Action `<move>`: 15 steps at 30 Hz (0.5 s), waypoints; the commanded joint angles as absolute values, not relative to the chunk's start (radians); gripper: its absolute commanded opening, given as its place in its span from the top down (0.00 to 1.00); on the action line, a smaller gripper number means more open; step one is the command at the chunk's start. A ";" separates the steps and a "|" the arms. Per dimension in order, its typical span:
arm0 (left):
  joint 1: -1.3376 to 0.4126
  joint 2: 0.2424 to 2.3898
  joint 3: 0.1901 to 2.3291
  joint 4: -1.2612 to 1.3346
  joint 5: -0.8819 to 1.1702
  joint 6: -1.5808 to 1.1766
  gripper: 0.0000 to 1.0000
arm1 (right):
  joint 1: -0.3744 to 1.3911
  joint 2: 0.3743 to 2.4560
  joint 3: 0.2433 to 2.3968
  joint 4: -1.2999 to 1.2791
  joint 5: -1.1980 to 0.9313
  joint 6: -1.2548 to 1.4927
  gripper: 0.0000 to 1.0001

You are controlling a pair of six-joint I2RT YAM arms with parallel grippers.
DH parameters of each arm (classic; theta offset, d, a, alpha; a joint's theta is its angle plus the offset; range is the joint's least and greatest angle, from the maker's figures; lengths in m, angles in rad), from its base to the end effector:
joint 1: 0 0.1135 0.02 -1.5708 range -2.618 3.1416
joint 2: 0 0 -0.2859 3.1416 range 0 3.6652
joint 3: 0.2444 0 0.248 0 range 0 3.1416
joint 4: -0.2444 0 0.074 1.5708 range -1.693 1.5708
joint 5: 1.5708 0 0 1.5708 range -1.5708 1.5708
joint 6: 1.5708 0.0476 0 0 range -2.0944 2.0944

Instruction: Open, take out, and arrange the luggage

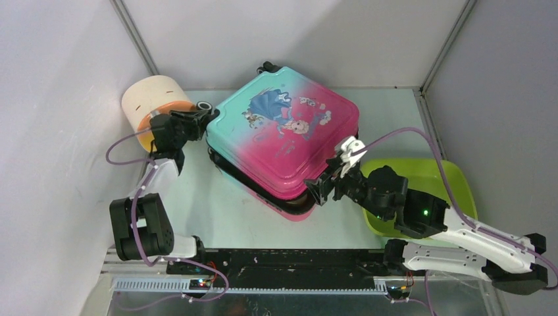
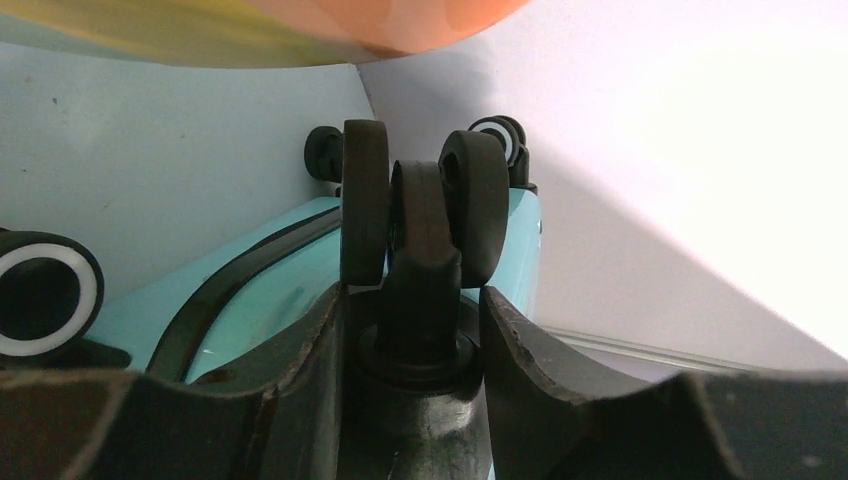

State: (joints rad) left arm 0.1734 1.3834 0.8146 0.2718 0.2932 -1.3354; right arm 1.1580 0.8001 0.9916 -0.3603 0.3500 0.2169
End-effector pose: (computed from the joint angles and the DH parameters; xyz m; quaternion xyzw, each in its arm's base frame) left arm 0.3138 0.0410 0.2804 -0.4814 0.6390 -0.4211 0.4273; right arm 0.0802 0.1425 0.4034 -0.2411 0.7217 0.3002 0.5753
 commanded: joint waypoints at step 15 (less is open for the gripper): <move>0.119 1.272 1.074 0.220 0.253 -1.516 0.67 | 1.450 0.776 0.713 0.114 0.657 -0.828 0.13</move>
